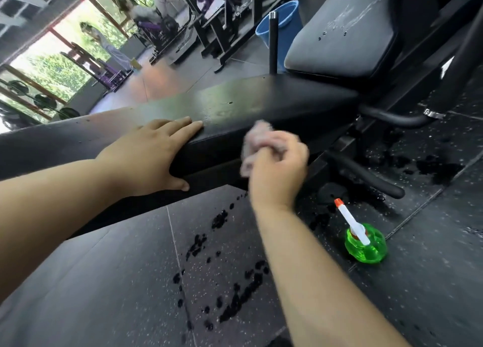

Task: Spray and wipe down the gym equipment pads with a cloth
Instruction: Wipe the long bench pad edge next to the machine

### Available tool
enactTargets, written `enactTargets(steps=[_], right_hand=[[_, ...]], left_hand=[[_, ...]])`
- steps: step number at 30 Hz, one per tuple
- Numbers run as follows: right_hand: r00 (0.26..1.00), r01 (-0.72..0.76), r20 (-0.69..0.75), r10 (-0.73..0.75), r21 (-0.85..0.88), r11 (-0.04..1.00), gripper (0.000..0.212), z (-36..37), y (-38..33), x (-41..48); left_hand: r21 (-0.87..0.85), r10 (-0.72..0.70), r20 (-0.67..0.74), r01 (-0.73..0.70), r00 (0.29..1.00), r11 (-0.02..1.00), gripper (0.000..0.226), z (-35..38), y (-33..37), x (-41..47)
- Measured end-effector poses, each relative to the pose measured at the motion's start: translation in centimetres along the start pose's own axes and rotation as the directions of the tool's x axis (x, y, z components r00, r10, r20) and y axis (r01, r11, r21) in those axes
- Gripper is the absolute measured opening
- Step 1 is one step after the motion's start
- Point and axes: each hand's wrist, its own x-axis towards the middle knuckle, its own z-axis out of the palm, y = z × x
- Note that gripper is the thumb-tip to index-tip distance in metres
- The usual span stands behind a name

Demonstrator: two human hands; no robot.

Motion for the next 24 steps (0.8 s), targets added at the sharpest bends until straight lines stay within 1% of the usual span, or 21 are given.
enactTargets(steps=[1, 2, 3, 5, 7, 8, 9, 11, 12, 13, 14, 15, 16, 18, 19, 20, 21, 22, 24], right_hand=[[0.989, -0.058, -0.132, 0.071, 0.096, 0.994, 0.032, -1.2, 0.1, 3.0], [0.962, -0.106, -0.230, 0.145, 0.171, 0.979, 0.033, -2.5, 0.4, 6.0], [0.939, -0.151, -0.275, 0.207, 0.211, 0.966, 0.032, -3.6, 0.2, 8.3], [0.935, -0.193, -0.264, 0.238, 0.186, 0.963, 0.030, -4.1, 0.1, 9.5], [0.951, -0.221, -0.195, 0.241, 0.118, 0.968, 0.030, -2.5, 1.2, 6.5], [0.959, -0.230, -0.146, 0.242, 0.098, 0.968, 0.030, -1.5, 1.4, 3.9], [0.969, -0.236, -0.061, 0.238, 0.039, 0.971, 0.029, -0.9, 1.6, 1.0], [0.955, -0.257, 0.117, 0.274, -0.143, 0.956, 0.028, -0.1, 1.9, -3.7], [0.946, -0.270, 0.133, 0.295, -0.180, 0.946, 0.029, 0.0, 2.0, -4.9], [0.946, -0.276, 0.123, 0.299, -0.176, 0.945, 0.031, 0.0, 2.2, -5.0], [0.949, -0.280, 0.106, 0.295, -0.137, 0.950, 0.031, -0.1, 2.4, -4.3], [0.956, -0.284, 0.055, 0.288, -0.069, 0.956, 0.029, -0.4, 2.3, -2.6], [0.958, -0.284, -0.043, 0.284, 0.012, 0.959, 0.028, -0.9, 2.0, -0.3], [0.925, -0.259, -0.253, 0.285, 0.130, 0.957, 0.035, -2.9, 1.6, 5.7], [0.906, -0.233, -0.316, 0.281, 0.181, 0.956, 0.036, -3.7, 0.9, 8.3], [0.903, -0.201, -0.333, 0.271, 0.228, 0.953, 0.031, -4.3, 0.1, 10.4], [0.914, -0.182, -0.311, 0.259, 0.256, 0.949, 0.026, -4.6, -0.7, 11.8], [0.928, -0.191, -0.270, 0.257, 0.247, 0.950, 0.021, -4.5, -0.7, 12.7], [0.948, -0.207, -0.217, 0.231, 0.130, 0.970, 0.021, -3.1, -0.6, 11.7]], left_hand=[[0.001, -0.001, 0.001, 0.001, 1.000, 1.000, 0.120, 0.0, -0.1, 0.0], [0.004, -0.001, 0.000, 0.001, 1.000, 1.000, 0.120, 0.1, -0.1, 0.0], [0.005, -0.002, -0.004, 0.002, 1.000, 1.000, 0.120, 0.1, -0.1, 0.0], [0.007, -0.006, -0.012, 0.006, 1.000, 1.000, 0.120, 0.2, 0.0, 0.0], [0.020, -0.005, -0.018, 0.005, 1.000, 1.000, 0.119, 0.2, 0.0, 0.1], [0.027, -0.009, -0.010, 0.009, 1.000, 1.000, 0.119, 0.1, -0.1, 0.0], [0.031, -0.014, 0.002, 0.014, 1.000, 0.999, 0.119, 0.1, 0.0, -0.1], [0.032, -0.046, 0.016, 0.046, 0.999, 0.998, 0.118, -0.2, 0.5, 0.0], [0.037, -0.067, 0.025, 0.066, 0.997, 0.997, 0.118, -0.5, 1.0, 0.3], [0.051, -0.082, 0.032, 0.080, 0.996, 0.995, 0.119, -0.7, 1.7, 0.9], [0.075, -0.077, 0.031, 0.074, 0.997, 0.994, 0.119, -0.9, 2.5, 1.7], [0.099, -0.054, 0.025, 0.051, 0.998, 0.994, 0.119, -1.1, 3.3, 2.7], [0.111, -0.024, 0.021, 0.022, 0.999, 0.994, 0.120, -1.1, 4.1, 3.6], [0.082, 0.016, 0.034, -0.019, 0.999, 0.996, 0.122, -1.0, 4.9, 5.3], [0.059, 0.018, 0.045, -0.020, 0.999, 0.998, 0.123, -0.9, 4.9, 5.5], [0.043, 0.018, 0.041, -0.020, 0.999, 0.999, 0.123, -0.7, 4.9, 5.6], [0.035, 0.023, 0.027, -0.024, 0.999, 0.999, 0.123, -0.5, 4.8, 5.7], [0.037, 0.031, 0.012, -0.032, 0.999, 0.999, 0.122, -0.4, 4.9, 5.7], [0.036, 0.037, -0.007, -0.037, 0.999, 0.999, 0.121, -0.4, 5.0, 5.6]])
